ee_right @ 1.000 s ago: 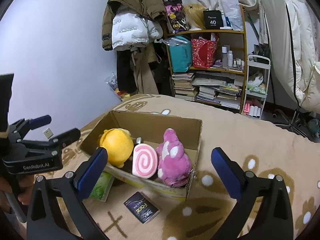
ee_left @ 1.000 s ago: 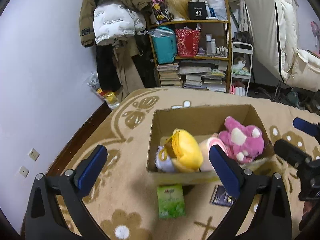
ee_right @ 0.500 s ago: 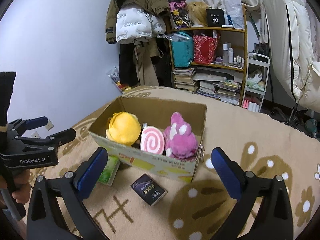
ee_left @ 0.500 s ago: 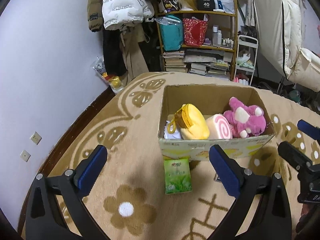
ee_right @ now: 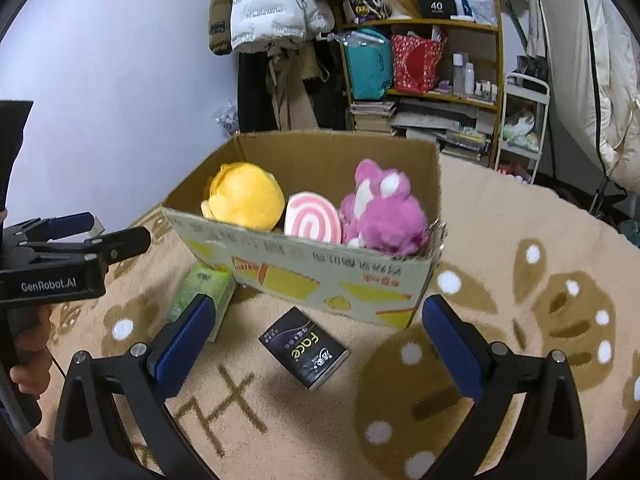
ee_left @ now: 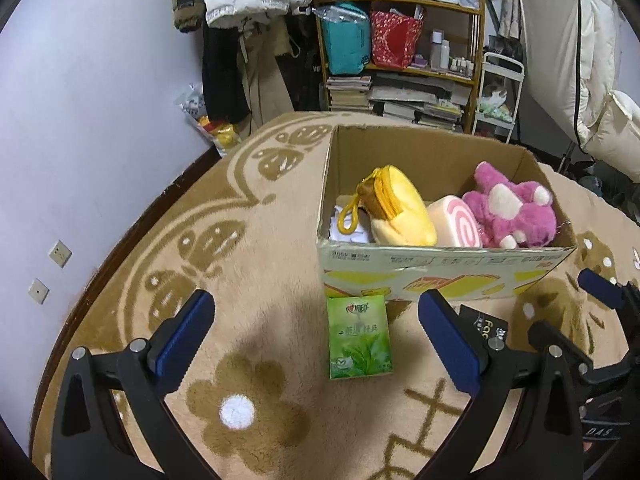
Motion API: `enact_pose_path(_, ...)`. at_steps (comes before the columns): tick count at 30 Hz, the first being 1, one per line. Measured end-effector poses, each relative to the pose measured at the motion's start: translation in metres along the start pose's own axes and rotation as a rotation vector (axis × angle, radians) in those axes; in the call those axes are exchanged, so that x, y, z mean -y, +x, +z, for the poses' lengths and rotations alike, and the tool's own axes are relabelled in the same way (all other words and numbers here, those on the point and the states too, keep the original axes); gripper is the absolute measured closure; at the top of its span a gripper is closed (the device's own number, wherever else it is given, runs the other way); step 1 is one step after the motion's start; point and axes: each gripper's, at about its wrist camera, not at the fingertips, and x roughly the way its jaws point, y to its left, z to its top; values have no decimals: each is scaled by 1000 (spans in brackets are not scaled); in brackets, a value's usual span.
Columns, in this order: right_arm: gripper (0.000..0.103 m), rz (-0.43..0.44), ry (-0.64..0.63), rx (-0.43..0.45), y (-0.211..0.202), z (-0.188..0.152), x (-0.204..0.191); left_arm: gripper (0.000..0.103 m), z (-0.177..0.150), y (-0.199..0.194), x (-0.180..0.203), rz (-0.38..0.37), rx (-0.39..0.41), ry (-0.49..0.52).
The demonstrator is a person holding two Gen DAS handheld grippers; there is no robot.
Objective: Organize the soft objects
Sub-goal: 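Withdraw both tools from the box toward the two tissue packs, then grasp the green tea tissue pack with the left tool while the right tool grasps the black Face pack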
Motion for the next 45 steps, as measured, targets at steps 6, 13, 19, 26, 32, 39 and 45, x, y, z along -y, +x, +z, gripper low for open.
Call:
enact_pose_path(6, 0, 3, 2, -43, 24, -12, 1, 2, -6, 22, 0, 5, -37, -2)
enact_pose_path(13, 0, -4, -18, -95, 47, -20, -3, 2, -7, 47, 2, 1, -77, 1)
enact_pose_path(19, 0, 3, -23, -120, 61, -24, -4, 2, -10, 60, 7, 9, -101, 17)
enact_pose_path(26, 0, 10, -19, -148, 76, -26, -5, 2, -13, 70, 19, 12, -123, 61)
enact_pose_path(32, 0, 13, -21, -172, 86, -28, -4, 2, -18, 82, 27, 26, -145, 88)
enact_pose_path(39, 0, 15, -30, -197, 99, -29, -13, 2, -23, 95, 37, 32, -176, 120)
enact_pose_path(45, 0, 2, -48, -202, 106, -33, -17, 2, -26, 108, 38, 31, -210, 117)
